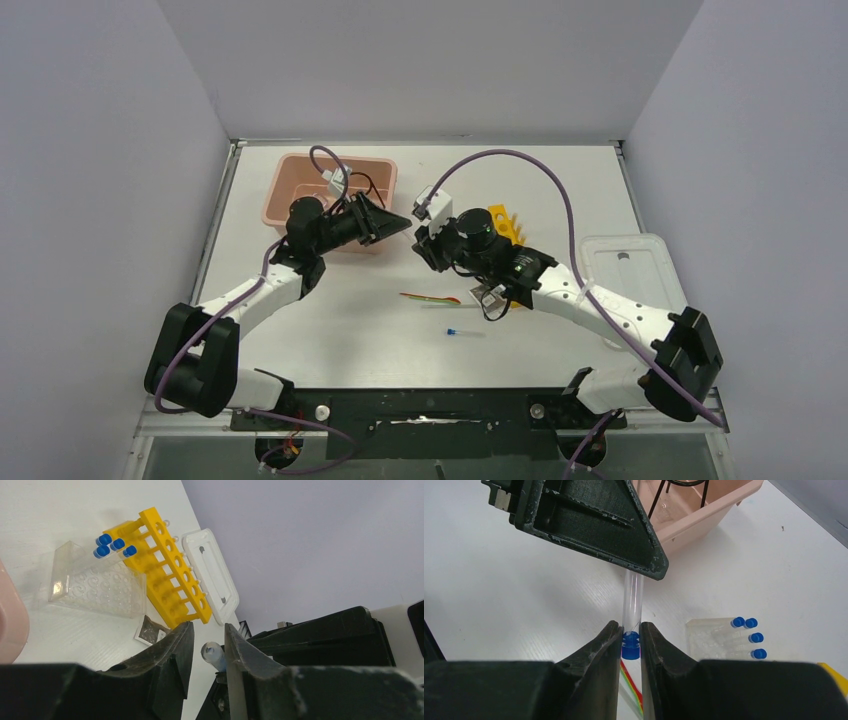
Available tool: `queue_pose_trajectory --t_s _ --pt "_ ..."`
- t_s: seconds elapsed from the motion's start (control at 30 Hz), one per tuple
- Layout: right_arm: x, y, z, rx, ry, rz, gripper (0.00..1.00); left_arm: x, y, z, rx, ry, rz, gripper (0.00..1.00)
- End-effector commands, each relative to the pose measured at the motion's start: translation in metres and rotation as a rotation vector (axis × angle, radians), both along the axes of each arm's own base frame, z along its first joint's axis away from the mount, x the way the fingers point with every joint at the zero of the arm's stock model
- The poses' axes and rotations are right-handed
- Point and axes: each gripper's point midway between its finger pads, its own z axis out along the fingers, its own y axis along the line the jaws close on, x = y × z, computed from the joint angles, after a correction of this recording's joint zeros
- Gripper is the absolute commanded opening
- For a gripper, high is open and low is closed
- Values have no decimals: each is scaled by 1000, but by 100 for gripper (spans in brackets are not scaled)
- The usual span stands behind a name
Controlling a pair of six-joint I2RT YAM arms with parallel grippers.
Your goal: Organize the chemistry lab equipment
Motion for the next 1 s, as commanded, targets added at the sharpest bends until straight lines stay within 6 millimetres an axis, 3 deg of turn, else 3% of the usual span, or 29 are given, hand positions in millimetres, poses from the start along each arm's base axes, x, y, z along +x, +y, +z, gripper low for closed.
queue_pose_trajectory --t_s 0.0,0.2,0.33,0.4,0.53,0.6,0.77,0.87,0.9,0.97 --pt "11 6 32 67 -58 -18 13 -6 -2 19 -15 -85 -28 25" --pt "12 6 27 60 -53 -25 13 -8 -2 18 -26 -72 -32 10" --pt "15 3 26 54 -56 -45 16 -9 -3 19 -45 -65 -33 6" --pt "16 2 26 54 -58 -54 26 -8 -3 20 -51 -62 -36 6" --pt "17 -3 33 62 -71 -76 57 -8 -6 23 -77 -56 -51 6" --pt "16 -8 40 75 -86 -92 66 -6 -6 23 -94 -49 -50 6" --pt "9 -24 71 177 -150 -127 70 -2 -8 38 -191 -48 -62 6" --pt "2 -38 107 326 -236 -151 72 1 -9 60 -295 -58 -71 6" --pt "-1 -46 127 398 -281 -160 76 1 -10 72 -337 -76 -82 6" --pt "-4 -57 144 457 -335 -181 82 -1 -16 88 -394 -84 -125 8"
